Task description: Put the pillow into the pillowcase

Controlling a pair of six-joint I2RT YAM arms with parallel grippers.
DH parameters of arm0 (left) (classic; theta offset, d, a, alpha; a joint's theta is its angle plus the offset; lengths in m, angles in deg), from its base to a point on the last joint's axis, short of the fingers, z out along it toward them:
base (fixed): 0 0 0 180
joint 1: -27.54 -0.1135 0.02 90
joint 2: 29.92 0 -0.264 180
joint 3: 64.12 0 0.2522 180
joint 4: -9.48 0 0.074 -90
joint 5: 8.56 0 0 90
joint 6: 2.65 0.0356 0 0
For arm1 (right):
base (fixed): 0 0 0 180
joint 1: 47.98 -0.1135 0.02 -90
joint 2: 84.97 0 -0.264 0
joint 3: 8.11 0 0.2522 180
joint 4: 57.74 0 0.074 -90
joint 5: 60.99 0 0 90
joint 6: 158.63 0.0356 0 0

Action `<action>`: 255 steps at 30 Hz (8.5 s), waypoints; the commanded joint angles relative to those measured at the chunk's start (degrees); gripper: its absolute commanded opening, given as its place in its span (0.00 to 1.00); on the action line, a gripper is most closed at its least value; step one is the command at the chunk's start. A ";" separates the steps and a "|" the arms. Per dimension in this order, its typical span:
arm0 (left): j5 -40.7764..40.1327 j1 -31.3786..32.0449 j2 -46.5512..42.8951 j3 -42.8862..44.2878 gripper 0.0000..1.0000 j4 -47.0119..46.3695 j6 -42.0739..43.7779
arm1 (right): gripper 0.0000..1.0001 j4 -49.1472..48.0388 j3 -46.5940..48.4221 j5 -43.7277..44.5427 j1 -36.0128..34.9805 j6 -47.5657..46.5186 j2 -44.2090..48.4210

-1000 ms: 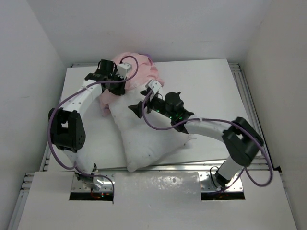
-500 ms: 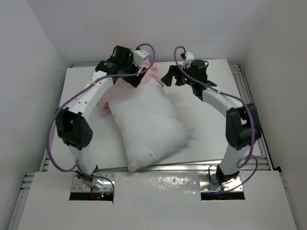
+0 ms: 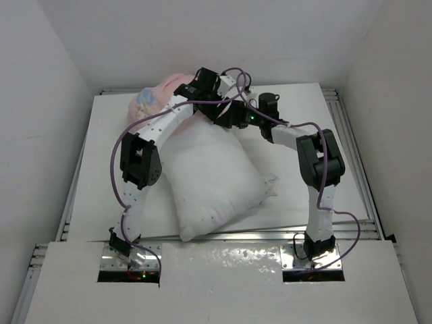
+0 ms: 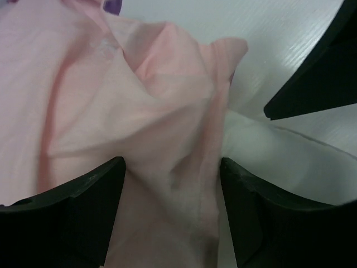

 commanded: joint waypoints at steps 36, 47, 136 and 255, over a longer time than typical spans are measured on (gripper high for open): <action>48.57 6.86 -20.33 -13.06 0.00 9.38 3.91 | 0.00 -61.11 -13.94 53.84 -13.63 4.74 5.46; 47.40 1.51 -21.40 -27.84 0.00 -5.36 -4.68 | 0.01 -40.98 -10.58 67.62 -12.14 7.02 -1.59; 69.15 -19.87 -31.50 -39.20 0.00 13.31 31.91 | 0.00 -11.19 39.24 78.49 -26.99 -12.76 -16.44; 30.39 -20.01 -31.76 -24.94 0.49 -2.39 -6.62 | 0.17 21.08 -19.72 26.45 -2.75 -16.18 32.70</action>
